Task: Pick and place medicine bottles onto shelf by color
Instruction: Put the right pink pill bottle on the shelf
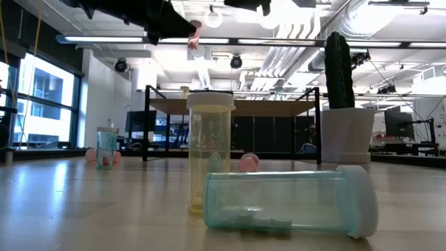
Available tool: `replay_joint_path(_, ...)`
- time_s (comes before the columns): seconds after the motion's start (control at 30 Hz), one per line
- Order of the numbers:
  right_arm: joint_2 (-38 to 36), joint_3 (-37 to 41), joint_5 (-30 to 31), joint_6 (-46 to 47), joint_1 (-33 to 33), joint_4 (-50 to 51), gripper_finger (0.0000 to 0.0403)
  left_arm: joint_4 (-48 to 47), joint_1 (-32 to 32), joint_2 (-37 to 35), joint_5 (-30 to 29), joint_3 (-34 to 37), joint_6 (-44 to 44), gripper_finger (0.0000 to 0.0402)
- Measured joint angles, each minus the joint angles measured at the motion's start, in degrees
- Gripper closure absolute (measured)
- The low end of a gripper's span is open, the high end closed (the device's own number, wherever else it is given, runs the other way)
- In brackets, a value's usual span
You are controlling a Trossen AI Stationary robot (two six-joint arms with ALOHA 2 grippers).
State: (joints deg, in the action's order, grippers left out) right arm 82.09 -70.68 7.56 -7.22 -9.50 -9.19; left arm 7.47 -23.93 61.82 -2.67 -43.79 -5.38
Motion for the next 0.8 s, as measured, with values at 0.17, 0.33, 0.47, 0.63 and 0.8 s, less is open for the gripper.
replay_joint_path(0.17, 2.49, -9.19, -1.50, -0.93, -3.84, 12.16, 0.0187, -2.89, -0.82, 0.00, 0.03, 0.00, 0.27, 0.0314)
replay_joint_path(0.33, 6.46, -14.52, -9.19, -1.84, -6.58, 16.87, 0.0187, -5.55, -1.91, 0.00, -0.44, -0.02, 0.25, 0.0314)
replay_joint_path(0.47, 10.08, -15.63, -15.45, -1.85, -7.12, 16.75, 0.0187, -7.39, -2.89, 0.00, -1.52, -0.02, 0.25, 0.0314)
replay_joint_path(0.63, 14.06, -15.67, -16.23, -2.22, -7.12, 16.31, 0.0187, -7.72, -3.19, 0.04, -1.45, -0.02, 0.25, 0.0314)
replay_joint_path(0.8, 17.47, -15.67, -17.15, -2.08, -7.12, 13.78, 0.0187, -7.72, -3.19, 0.07, -1.04, -0.02, 0.25, 0.0314)
